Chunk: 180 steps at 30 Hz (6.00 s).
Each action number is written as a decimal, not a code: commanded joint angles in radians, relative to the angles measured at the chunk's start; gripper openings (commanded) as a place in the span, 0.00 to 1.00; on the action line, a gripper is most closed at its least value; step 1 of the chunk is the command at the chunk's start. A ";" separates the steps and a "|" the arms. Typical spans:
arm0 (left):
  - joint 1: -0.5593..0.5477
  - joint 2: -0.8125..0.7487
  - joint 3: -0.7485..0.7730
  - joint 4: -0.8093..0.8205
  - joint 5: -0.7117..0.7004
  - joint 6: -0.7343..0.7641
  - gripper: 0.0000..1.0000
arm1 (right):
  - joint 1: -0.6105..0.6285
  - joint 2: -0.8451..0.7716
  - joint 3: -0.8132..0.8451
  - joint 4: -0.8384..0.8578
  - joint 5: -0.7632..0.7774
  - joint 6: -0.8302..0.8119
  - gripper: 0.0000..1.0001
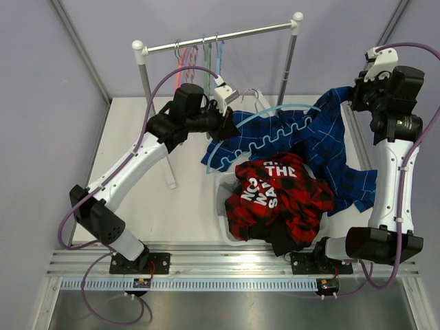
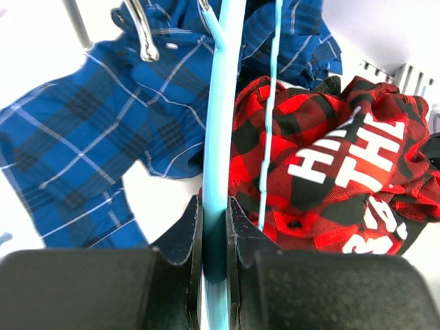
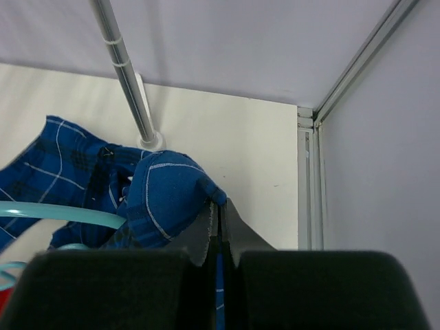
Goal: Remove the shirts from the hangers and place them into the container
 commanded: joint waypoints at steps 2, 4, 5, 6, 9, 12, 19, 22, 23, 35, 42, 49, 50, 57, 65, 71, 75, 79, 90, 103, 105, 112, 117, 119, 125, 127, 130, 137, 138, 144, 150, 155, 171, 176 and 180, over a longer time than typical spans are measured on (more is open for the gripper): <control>0.001 -0.136 -0.010 0.013 -0.076 0.074 0.00 | -0.008 0.002 -0.037 0.012 -0.083 -0.115 0.00; 0.001 -0.184 -0.026 0.004 -0.100 0.091 0.00 | -0.008 0.007 -0.054 0.003 -0.105 -0.149 0.00; 0.001 -0.199 -0.036 0.001 -0.131 0.097 0.00 | -0.008 0.010 -0.071 0.000 -0.106 -0.152 0.00; 0.001 -0.211 -0.042 -0.013 -0.145 0.103 0.00 | -0.009 0.013 -0.077 -0.005 -0.109 -0.160 0.00; 0.001 -0.257 -0.061 -0.025 -0.202 0.120 0.00 | -0.009 0.019 -0.109 -0.026 -0.152 -0.203 0.00; 0.001 -0.274 -0.058 -0.043 -0.248 0.134 0.00 | -0.012 0.030 -0.132 -0.025 -0.143 -0.217 0.00; -0.001 -0.277 -0.049 -0.033 -0.268 0.138 0.00 | -0.028 0.040 -0.140 -0.132 -0.316 -0.363 0.00; -0.001 -0.271 -0.024 -0.028 -0.248 0.141 0.00 | -0.028 0.069 -0.140 -0.247 -0.401 -0.466 0.00; -0.002 -0.270 -0.021 -0.027 -0.243 0.141 0.00 | -0.028 0.074 -0.140 -0.294 -0.419 -0.494 0.00; -0.008 -0.253 0.025 -0.069 -0.246 0.167 0.00 | -0.028 0.068 -0.011 -0.494 -0.504 -0.605 0.67; -0.074 -0.210 0.085 -0.169 -0.237 0.279 0.00 | -0.026 0.019 0.200 -0.863 -0.607 -0.992 0.79; -0.160 -0.135 0.158 -0.292 -0.287 0.411 0.00 | 0.139 -0.012 0.158 -1.008 -0.688 -1.183 0.84; -0.163 -0.133 0.151 -0.292 -0.303 0.414 0.00 | 0.164 -0.009 0.161 -1.008 -0.686 -1.169 0.85; -0.182 -0.172 0.053 -0.211 -0.337 0.531 0.00 | 0.349 0.046 0.153 -1.008 -0.672 -1.122 0.85; -0.189 -0.268 -0.068 -0.048 -0.321 0.643 0.00 | 0.440 0.106 0.173 -1.008 -0.637 -1.100 0.84; -0.193 -0.322 -0.150 0.036 -0.303 0.697 0.00 | 0.500 0.134 0.144 -1.008 -0.591 -1.096 0.81; -0.191 -0.360 -0.185 0.071 -0.318 0.709 0.00 | 0.509 0.143 0.136 -1.008 -0.567 -1.099 0.76; -0.191 -0.379 -0.216 0.096 -0.346 0.723 0.00 | 0.511 0.139 0.138 -1.008 -0.550 -1.112 0.54; -0.191 -0.415 -0.237 0.151 -0.366 0.669 0.00 | 0.509 0.093 0.144 -1.008 -0.582 -1.129 0.00; -0.191 -0.645 -0.239 0.285 -0.400 0.419 0.99 | 0.495 -0.004 0.257 -0.809 -0.633 -0.786 0.00; -0.191 -0.670 -0.236 0.283 -0.451 0.385 0.99 | 0.479 -0.061 0.221 -0.696 -0.613 -0.665 0.00; -0.191 -0.787 -0.303 0.279 -0.570 0.335 0.99 | 0.186 -0.171 0.177 -0.421 -0.680 -0.291 0.00; -0.191 -0.825 -0.349 0.254 -0.596 0.292 0.99 | 0.126 -0.177 0.161 -0.295 -0.538 -0.099 0.00; -0.191 -0.830 -0.375 0.246 -0.593 0.269 0.99 | 0.126 -0.171 0.158 -0.286 -0.429 -0.060 0.00; -0.193 -0.856 -0.457 0.236 -0.584 0.226 0.99 | 0.127 -0.107 0.196 -0.339 -0.274 -0.034 0.00; -0.191 -0.866 -0.476 0.239 -0.581 0.210 0.99 | 0.132 -0.078 0.219 -0.353 -0.270 -0.027 0.00; -0.191 -0.880 -0.506 0.237 -0.575 0.183 0.99 | 0.162 -0.007 0.254 -0.352 -0.216 -0.011 0.00; -0.191 -0.912 -0.547 0.237 -0.564 0.132 0.99 | 0.432 0.239 0.386 -0.231 0.269 0.044 0.00; -0.193 -0.917 -0.558 0.239 -0.562 0.121 0.99 | 0.458 0.266 0.412 -0.220 0.330 0.055 0.00; -0.191 -0.940 -0.584 0.234 -0.555 0.098 0.99 | 0.523 0.445 0.638 -0.200 0.509 0.090 0.00; -0.191 -0.940 -0.601 0.237 -0.547 0.082 0.99 | 0.566 0.553 0.747 -0.166 0.517 0.085 0.00; -0.191 -0.948 -0.605 0.245 -0.544 0.068 0.99 | 0.567 0.635 0.820 -0.158 0.477 0.102 0.00; -0.191 -0.929 -0.618 0.256 -0.536 0.043 0.99 | 0.575 0.748 0.870 -0.189 0.317 0.113 0.17; -0.191 -0.905 -0.641 0.282 -0.493 0.022 0.99 | 0.577 0.643 0.767 -0.211 0.204 0.006 0.65; -0.191 -0.864 -0.653 0.285 -0.447 0.003 0.99 | 0.574 0.481 0.566 -0.169 0.176 -0.127 0.99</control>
